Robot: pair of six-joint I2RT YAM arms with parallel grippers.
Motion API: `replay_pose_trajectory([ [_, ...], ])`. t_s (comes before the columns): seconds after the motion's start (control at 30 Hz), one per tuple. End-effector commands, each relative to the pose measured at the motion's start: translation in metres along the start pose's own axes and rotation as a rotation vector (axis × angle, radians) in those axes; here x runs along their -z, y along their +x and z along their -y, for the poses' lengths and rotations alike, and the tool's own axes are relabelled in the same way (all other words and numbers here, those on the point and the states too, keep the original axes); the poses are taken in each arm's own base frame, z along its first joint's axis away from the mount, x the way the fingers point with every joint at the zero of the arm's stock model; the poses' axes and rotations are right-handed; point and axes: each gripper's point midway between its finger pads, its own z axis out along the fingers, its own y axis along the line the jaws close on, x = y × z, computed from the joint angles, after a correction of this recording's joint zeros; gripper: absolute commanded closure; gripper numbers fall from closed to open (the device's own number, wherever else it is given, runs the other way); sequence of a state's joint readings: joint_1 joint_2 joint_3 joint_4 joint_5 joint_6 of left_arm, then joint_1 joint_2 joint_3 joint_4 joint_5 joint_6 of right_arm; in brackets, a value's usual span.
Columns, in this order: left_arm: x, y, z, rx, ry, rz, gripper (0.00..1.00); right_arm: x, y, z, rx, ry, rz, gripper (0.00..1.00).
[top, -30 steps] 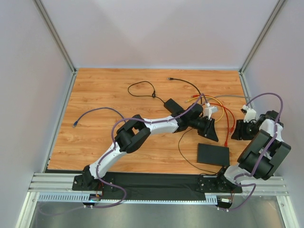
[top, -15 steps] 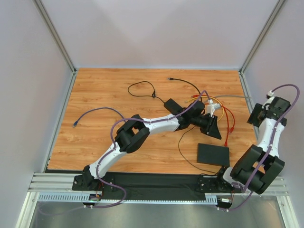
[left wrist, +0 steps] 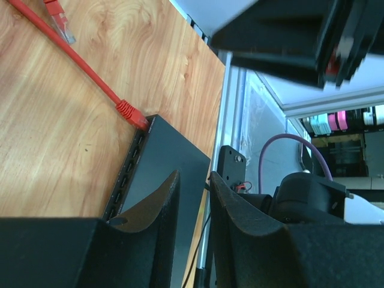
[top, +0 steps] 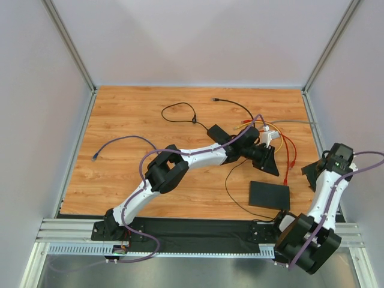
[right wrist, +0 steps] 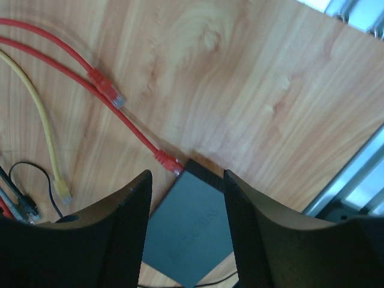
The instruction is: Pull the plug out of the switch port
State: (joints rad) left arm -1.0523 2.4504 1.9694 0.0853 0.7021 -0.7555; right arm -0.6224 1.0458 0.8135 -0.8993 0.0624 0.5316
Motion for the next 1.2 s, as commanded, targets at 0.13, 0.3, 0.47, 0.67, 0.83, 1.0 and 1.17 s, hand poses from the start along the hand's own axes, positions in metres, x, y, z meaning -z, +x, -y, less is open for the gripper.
replay_pose_trajectory([
  [0.13, 0.005, -0.018, 0.001, -0.012, 0.014, 0.030, 0.66, 0.000, 0.031, 0.027, -0.208, 0.106, -0.016, 0.48],
  [0.3, 0.009, -0.025, -0.014, 0.028, 0.018, 0.049, 0.66, -0.015, 0.045, 0.038, -0.219, 0.147, -0.032, 0.49],
  [0.47, 0.015, -0.032, -0.023, 0.039, 0.013, 0.062, 0.66, -0.025, 0.053, 0.041, -0.206, 0.180, -0.077, 0.53],
  [0.67, 0.005, -0.039, -0.023, 0.076, 0.072, 0.068, 0.67, -0.037, 0.062, 0.042, -0.174, 0.203, -0.132, 0.55],
  [0.83, -0.002, -0.040, -0.026, 0.124, 0.084, 0.067, 0.67, -0.043, 0.070, 0.039, -0.121, 0.220, -0.182, 0.55],
  [1.0, -0.006, -0.038, -0.030, 0.128, 0.059, 0.070, 0.67, -0.042, 0.077, 0.030, -0.069, 0.189, -0.197, 0.56],
  [1.17, -0.017, -0.029, -0.033, 0.140, 0.020, 0.058, 0.67, -0.040, 0.083, 0.023, -0.027, 0.165, -0.217, 0.57],
])
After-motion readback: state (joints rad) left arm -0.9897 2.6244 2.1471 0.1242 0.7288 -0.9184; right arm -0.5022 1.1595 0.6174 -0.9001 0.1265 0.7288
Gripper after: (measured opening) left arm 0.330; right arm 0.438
